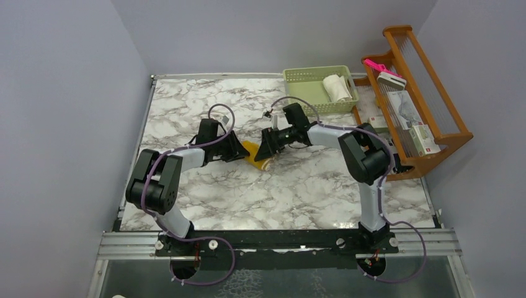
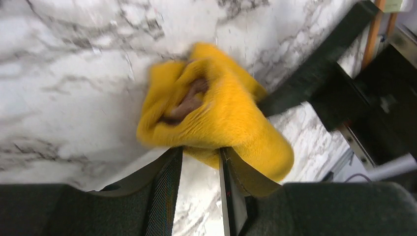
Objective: Roll the towels
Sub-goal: Roll the towel at the center of the board.
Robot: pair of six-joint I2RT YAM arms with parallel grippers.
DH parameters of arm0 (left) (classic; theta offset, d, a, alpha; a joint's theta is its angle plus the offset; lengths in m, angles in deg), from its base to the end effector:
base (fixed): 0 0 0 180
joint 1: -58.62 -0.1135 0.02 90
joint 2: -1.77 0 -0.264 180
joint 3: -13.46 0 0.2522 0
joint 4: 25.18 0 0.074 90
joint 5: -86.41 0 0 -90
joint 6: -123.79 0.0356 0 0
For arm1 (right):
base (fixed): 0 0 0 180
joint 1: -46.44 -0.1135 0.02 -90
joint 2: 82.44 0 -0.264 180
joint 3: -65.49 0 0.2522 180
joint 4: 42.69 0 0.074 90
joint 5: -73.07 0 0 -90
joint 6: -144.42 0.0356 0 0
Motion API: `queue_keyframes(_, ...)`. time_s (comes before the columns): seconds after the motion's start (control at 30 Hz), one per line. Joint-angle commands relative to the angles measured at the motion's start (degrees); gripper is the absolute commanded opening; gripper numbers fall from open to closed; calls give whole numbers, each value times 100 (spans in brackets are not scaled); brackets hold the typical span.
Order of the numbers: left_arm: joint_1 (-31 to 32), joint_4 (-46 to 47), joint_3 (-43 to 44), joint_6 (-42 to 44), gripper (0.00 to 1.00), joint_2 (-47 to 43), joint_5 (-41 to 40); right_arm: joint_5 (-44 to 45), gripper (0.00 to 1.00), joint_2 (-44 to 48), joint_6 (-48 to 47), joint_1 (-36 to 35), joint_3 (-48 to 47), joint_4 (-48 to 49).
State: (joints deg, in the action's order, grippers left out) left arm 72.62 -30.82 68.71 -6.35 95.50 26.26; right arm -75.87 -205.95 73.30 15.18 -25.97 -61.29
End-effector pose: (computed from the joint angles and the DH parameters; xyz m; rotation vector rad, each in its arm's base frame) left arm 0.2964 -0.0922 0.1470 -0.2850 2.4505 -1.0540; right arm 0.3587 0.2534 0.1284 -0.7618 2.3996 1.6370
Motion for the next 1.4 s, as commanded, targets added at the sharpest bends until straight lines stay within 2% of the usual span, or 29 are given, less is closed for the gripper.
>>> queue_keyframes(0.0, -13, 3, 300, 181, 35, 327, -612, 2839, 84, 1690, -1810, -394, 1124, 240)
queue_keyframes(0.07, -11, -83, 371, 206, 35, 338, -603, 4362, 97, 2764, -2550, -957, 2297, 1659)
queue_keyframes(0.13, -12, -175, 441, 223, 35, 498, -598, 5575, 99, 3330, -3529, -1561, 3414, 3319)
queue_keyframes(0.17, -11, -211, 493, 227, 35, 529, -566, 5845, 100, 3428, -3817, -1732, 3707, 3831)
queue_keyframes(0.2, -11, -240, 544, 229, 35, 547, -539, 5815, 100, 3452, -3964, -1786, 3784, 3923)
queue_keyframes(0.4, -11, -465, 807, 291, 35, 455, -425, 5668, 99, 2892, -2949, -1778, 2880, 2878)
queue_keyframes(0.47, -5, -533, 848, 303, 35, 409, -397, 5654, 97, 2770, -2401, -1733, 2585, 2784)
queue_keyframes(0.53, -6, -589, 864, 310, 35, 408, -385, 5548, 95, 2565, -1693, -1546, 2037, 2277)
queue_keyframes(0.67, -2, -630, 798, 289, 35, 162, -422, 4703, 85, 2113, -494, -1134, 1019, 1208)
queue_keyframes(0.77, -2, -627, 711, 249, 35, 137, -472, 4557, 79, 1869, -67, -1109, 496, 539)
queue_keyframes(0.83, -2, -608, 637, 195, 35, 128, -509, 4577, 74, 1664, 219, -1109, 161, -240)
queue_keyframes(0.9, -2, -578, 547, 132, 35, 125, -555, 4571, 69, 1554, 430, -1110, 63, -630)
queue_keyframes(1.0, 6, -533, 403, 32, 35, 70, -711, 4537, 65, 1564, 624, -1110, 290, -696)
queue_keyframes(1.23, 6, -393, 198, -107, 34, 83, -814, 4661, 63, 1265, 738, -1109, 256, -1092)
queue_keyframes(1.37, 6, -385, 151, -117, 34, 75, -852, 4555, 53, 1116, 721, -1110, 246, -975)
